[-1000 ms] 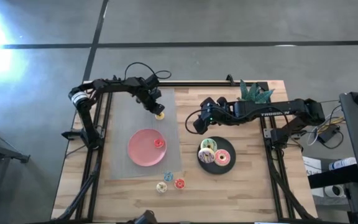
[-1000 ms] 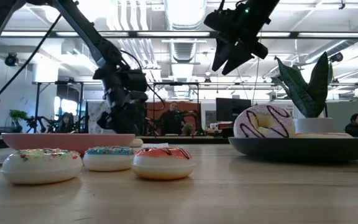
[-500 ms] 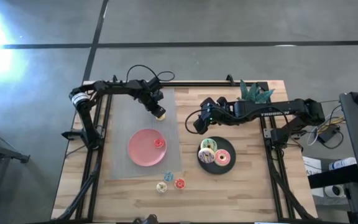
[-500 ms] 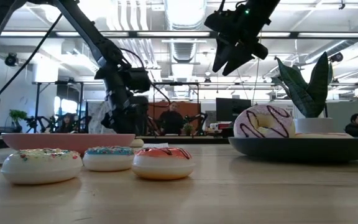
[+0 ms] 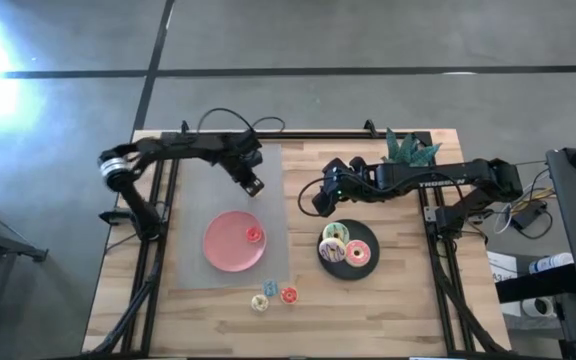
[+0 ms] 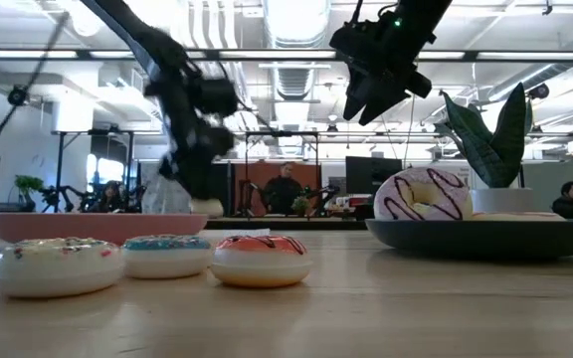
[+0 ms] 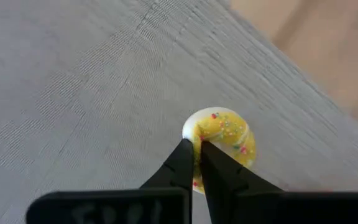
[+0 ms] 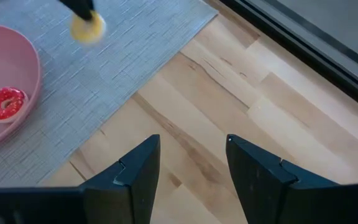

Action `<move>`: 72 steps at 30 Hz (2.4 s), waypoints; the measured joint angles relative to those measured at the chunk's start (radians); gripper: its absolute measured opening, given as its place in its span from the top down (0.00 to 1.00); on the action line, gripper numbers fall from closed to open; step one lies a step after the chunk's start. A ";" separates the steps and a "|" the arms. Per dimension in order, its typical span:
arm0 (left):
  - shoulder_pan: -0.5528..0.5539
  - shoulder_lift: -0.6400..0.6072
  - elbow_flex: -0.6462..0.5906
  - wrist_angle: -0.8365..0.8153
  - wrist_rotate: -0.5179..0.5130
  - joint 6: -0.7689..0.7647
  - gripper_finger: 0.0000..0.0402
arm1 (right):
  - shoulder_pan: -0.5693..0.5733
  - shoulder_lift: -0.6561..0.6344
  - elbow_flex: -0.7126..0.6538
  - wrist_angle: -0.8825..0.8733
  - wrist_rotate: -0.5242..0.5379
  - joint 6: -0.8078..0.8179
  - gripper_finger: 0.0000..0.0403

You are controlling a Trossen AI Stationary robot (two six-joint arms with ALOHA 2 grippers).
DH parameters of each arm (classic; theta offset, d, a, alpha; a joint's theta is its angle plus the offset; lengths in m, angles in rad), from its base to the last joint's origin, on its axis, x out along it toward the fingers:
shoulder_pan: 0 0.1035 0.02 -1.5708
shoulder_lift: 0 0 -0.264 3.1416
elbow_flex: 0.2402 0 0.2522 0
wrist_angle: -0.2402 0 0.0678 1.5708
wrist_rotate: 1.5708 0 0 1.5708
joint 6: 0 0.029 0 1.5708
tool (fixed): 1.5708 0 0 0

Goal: Pick & Place donuts
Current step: Put the small yellow donut on the pink plate, then put the small orange donut on the pink plate

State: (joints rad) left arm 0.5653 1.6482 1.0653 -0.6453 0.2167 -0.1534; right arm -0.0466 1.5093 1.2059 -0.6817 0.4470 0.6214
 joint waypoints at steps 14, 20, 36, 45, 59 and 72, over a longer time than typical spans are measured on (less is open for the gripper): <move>-0.241 -0.397 -0.308 -0.061 0.014 -0.165 1.00 | 0.001 0.000 -0.001 0.004 -0.001 0.003 0.56; -0.342 -0.349 -0.402 0.184 -0.012 -0.292 1.00 | 0.001 0.000 -0.002 0.009 -0.001 0.009 0.56; -0.346 -0.325 -0.376 0.173 -0.099 -0.290 0.88 | 0.008 0.000 -0.002 0.008 -0.004 0.084 0.56; -0.346 -0.347 -0.374 0.061 -0.087 -0.283 0.79 | 0.010 0.000 -0.003 0.009 -0.030 0.068 0.56; -0.377 -0.602 -0.349 0.074 -0.085 -0.241 0.78 | 0.120 0.065 -0.049 0.194 -0.448 -0.103 0.56; -0.576 -0.709 -0.350 0.069 -0.184 -0.434 0.78 | 0.295 0.306 0.107 0.222 -0.462 -0.094 0.56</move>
State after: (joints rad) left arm -0.0104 0.9390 0.7155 -0.5760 0.0324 -0.5875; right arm 0.2485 1.8157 1.3125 -0.4601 -0.0150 0.5274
